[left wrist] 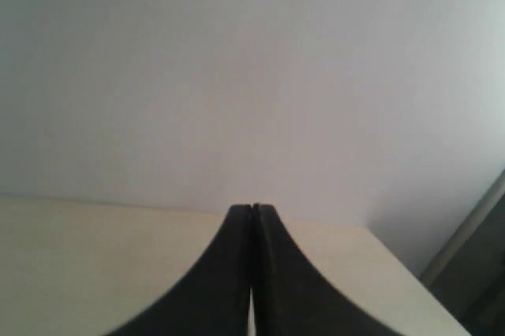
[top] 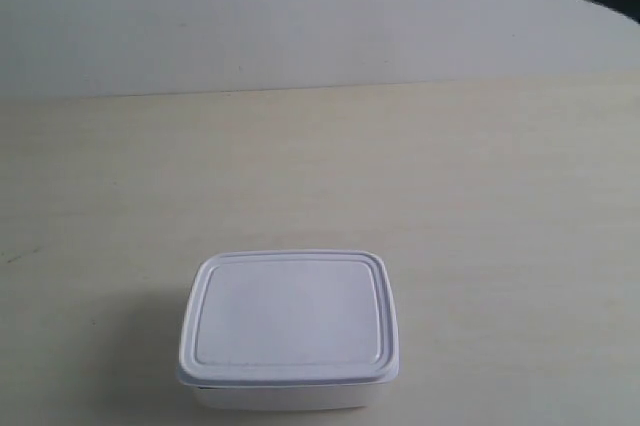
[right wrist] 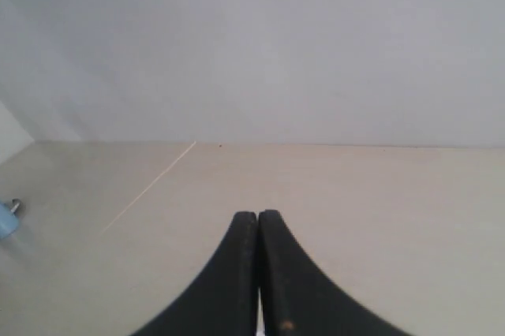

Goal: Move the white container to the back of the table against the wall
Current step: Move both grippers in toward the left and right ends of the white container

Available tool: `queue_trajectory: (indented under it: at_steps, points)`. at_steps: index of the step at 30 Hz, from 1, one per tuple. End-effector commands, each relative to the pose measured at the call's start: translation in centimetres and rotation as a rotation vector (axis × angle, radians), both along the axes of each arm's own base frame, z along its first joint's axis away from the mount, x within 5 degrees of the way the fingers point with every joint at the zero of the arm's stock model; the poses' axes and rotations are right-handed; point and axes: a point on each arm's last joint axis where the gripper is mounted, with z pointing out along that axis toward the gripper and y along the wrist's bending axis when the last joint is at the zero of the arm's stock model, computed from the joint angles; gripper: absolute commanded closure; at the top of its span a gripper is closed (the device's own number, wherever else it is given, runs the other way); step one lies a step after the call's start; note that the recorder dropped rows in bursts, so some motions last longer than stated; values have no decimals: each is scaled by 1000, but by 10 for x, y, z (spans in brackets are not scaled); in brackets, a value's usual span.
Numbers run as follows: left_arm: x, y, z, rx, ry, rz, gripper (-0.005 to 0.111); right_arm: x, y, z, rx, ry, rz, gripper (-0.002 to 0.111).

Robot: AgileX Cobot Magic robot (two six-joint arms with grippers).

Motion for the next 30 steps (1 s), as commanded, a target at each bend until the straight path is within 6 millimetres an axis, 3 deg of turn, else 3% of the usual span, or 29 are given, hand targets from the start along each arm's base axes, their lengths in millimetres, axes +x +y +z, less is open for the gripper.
queue_trajectory:
  at_steps: [1, 8, 14, 22, 30]
  points:
    - [18, -1, -16, 34, 135, -33, 107, 11, 16, -9, -45, 49, 58, 108]
    - [14, -42, -34, 89, 202, -279, 107, 11, 54, -30, -124, 82, 258, 108]
    - [3, -65, -70, 139, 280, -343, 107, 8, 77, -56, -180, 151, 369, 108]
    - [-12, -88, -117, 232, 424, -473, 107, -16, 88, -101, -258, 274, 468, 108]
    - [-18, -97, -142, 292, 523, -524, 107, -37, 83, -141, -340, 385, 426, 108]
